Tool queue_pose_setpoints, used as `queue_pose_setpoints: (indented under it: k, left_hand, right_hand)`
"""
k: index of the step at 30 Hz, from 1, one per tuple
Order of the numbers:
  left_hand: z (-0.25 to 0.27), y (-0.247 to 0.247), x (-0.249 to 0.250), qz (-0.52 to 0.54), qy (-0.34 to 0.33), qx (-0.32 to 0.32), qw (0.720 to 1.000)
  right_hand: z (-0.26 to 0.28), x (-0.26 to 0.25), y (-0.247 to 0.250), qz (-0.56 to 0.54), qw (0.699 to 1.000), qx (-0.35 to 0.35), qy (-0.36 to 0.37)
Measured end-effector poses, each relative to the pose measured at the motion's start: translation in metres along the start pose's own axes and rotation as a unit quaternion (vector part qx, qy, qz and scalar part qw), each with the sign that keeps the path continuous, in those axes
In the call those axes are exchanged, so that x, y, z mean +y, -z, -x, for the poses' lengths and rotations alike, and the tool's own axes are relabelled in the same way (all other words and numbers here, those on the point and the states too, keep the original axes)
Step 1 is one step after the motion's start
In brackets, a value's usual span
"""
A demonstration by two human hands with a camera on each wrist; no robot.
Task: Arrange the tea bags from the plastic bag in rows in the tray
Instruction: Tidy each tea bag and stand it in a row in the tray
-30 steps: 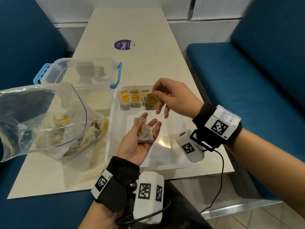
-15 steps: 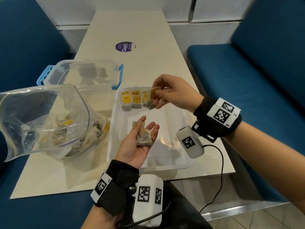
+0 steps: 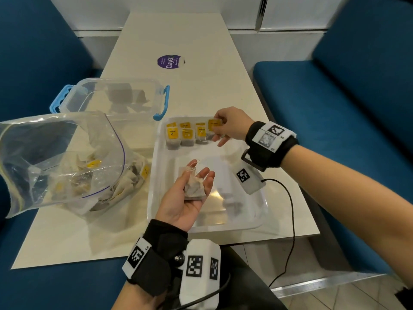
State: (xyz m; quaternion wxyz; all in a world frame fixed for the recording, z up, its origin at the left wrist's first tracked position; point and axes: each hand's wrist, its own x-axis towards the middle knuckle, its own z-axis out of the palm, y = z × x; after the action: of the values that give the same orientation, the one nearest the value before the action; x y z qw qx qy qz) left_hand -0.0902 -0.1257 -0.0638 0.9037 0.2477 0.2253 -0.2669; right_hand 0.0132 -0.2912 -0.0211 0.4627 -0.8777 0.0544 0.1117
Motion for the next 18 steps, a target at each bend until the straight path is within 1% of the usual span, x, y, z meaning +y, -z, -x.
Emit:
queue_pose_setpoints:
  k: [4,7,9,11,15,18]
  left_hand:
    - [-0.001,0.002,-0.001,0.003,0.005,0.003,1.000]
    - [-0.002,0.003,-0.002,0.004,0.009,0.003,1.000]
    - [-0.003,0.004,-0.002,0.004,0.011,0.003,1.000]
    - [-0.003,0.004,-0.002,0.004,0.012,0.004,1.000]
    - [-0.003,0.005,-0.002,0.004,0.013,0.003,1.000]
    - [-0.003,0.006,-0.003,0.004,0.015,0.004,1.000]
  right_hand:
    - [-0.020,0.013,-0.005,0.032,0.997,0.018,-0.067]
    - [-0.028,0.019,-0.010,-0.018,0.995,0.019,-0.095]
    - [-0.032,0.021,-0.014,-0.057,0.991,0.037,-0.113]
    - [-0.037,0.023,-0.016,-0.069,0.987,0.054,-0.136]
    - [-0.041,0.025,-0.020,-0.025,0.980,0.045,-0.192]
    - [-0.047,0.031,-0.023,0.032,0.983,0.034,-0.178]
